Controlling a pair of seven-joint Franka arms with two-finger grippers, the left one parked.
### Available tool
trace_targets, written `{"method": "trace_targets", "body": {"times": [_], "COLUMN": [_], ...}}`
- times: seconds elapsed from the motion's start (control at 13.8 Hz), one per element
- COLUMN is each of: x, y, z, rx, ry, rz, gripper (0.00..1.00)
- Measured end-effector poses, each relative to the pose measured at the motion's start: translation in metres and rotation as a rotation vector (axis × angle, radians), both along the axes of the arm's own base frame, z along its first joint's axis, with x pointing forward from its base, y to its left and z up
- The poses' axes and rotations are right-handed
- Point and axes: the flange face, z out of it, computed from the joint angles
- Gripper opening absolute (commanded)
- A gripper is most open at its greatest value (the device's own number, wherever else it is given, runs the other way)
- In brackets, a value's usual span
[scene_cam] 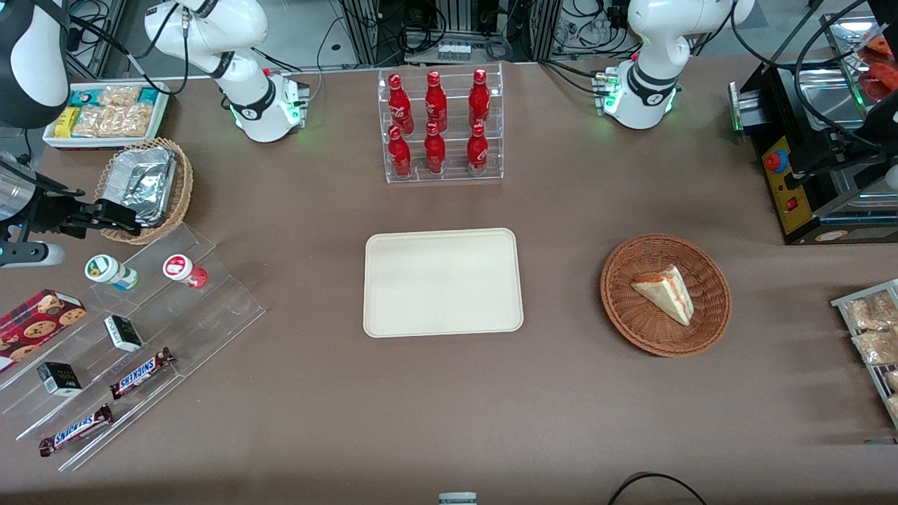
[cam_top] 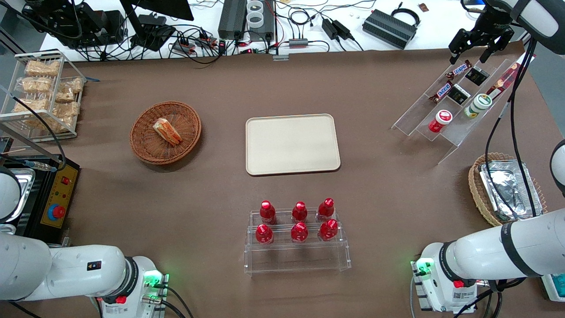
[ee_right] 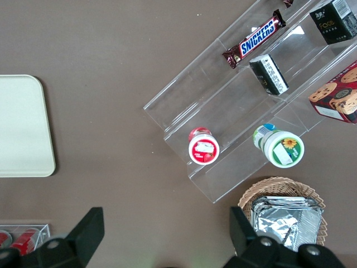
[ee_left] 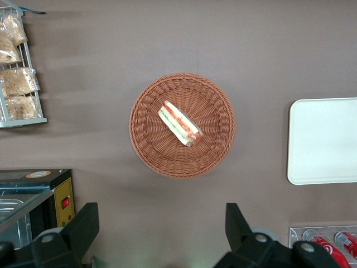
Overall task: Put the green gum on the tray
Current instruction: 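Lower the right gripper toward the green-labelled jar on the acrylic stand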
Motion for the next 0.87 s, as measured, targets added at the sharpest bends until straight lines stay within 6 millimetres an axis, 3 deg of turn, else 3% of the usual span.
{"method": "trace_targets", "body": {"times": [0.43, 0.72, 0.87], "x": [0.0, 0.004, 0.008], "y": [-0.001, -0.003, -0.015], "z": [-0.005, -0.036, -0.056], "rx": [0.001, 0.009, 0.015], "ry": [0.012, 0.017, -0.002], "rz": [0.0, 0.081, 0.159], "gripper": [1.0, 1.0, 1.0]}}
